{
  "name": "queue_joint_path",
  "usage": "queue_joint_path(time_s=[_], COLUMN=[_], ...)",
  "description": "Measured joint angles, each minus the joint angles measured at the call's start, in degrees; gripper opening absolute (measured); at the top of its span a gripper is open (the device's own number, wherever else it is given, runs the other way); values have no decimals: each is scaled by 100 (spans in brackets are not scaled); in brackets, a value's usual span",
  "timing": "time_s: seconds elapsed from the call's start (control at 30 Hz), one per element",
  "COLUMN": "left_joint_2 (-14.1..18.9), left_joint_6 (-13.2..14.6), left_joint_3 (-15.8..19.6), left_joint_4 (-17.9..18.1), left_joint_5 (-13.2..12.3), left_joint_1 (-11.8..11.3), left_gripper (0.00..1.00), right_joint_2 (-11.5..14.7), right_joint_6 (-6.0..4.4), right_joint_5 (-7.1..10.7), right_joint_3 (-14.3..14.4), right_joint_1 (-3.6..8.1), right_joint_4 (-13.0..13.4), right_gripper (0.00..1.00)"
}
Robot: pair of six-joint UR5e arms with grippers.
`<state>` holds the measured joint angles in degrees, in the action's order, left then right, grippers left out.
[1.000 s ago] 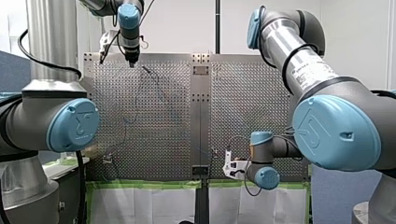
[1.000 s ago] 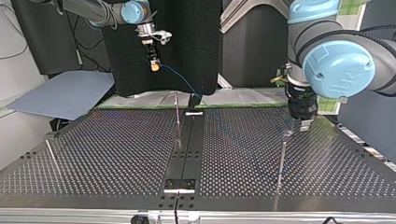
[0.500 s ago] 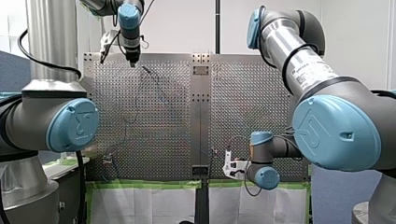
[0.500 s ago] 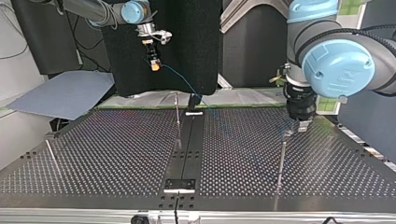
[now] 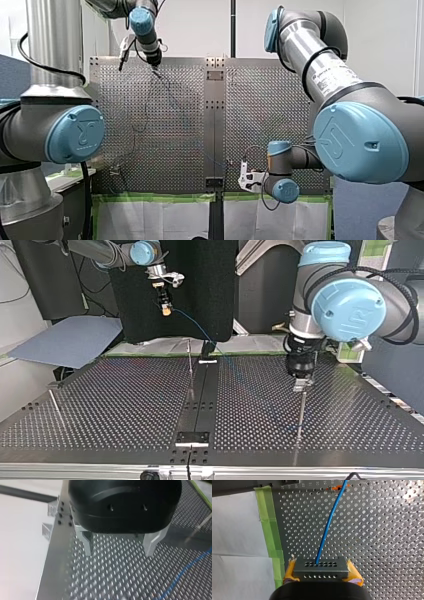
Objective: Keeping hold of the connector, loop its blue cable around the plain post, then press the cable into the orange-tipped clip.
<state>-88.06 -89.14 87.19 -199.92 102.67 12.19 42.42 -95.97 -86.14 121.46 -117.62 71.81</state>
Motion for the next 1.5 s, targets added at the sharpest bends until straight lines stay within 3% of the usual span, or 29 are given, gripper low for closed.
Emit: queue_joint_path(time_s=[0.13,0.23,0.67,0.83,1.07,1.27,1.5], left_joint_2=[-204,-355,-1062,-1347,-1628,-1667,-1858], left_joint_6=[-106,-101,118,202,475,728,1050], left_joint_3=[-103,-233,-930,-1048,-1059,-1058,-1060], left_joint_4=[228,380,1088,1373,1662,1642,1563], left_joint_5=[-190,-156,507,786,1118,1442,1564], left_joint_1=[172,316,1021,1262,1232,1088,975], left_gripper=[100,100,100,100,100,100,100], right_joint_2=[0,1,0,0,0,0,0], right_joint_6=[-1,-4,-10,-10,-11,-11,-4], right_joint_5=[0,0,3,26,35,35,36], right_joint_3=[0,0,2,-1,2,3,1], right_joint_1=[-1,-2,-8,-11,-18,-19,-21], right_joint_4=[-1,-1,3,8,9,8,-3], right_gripper=[0,0,0,0,0,0,0])
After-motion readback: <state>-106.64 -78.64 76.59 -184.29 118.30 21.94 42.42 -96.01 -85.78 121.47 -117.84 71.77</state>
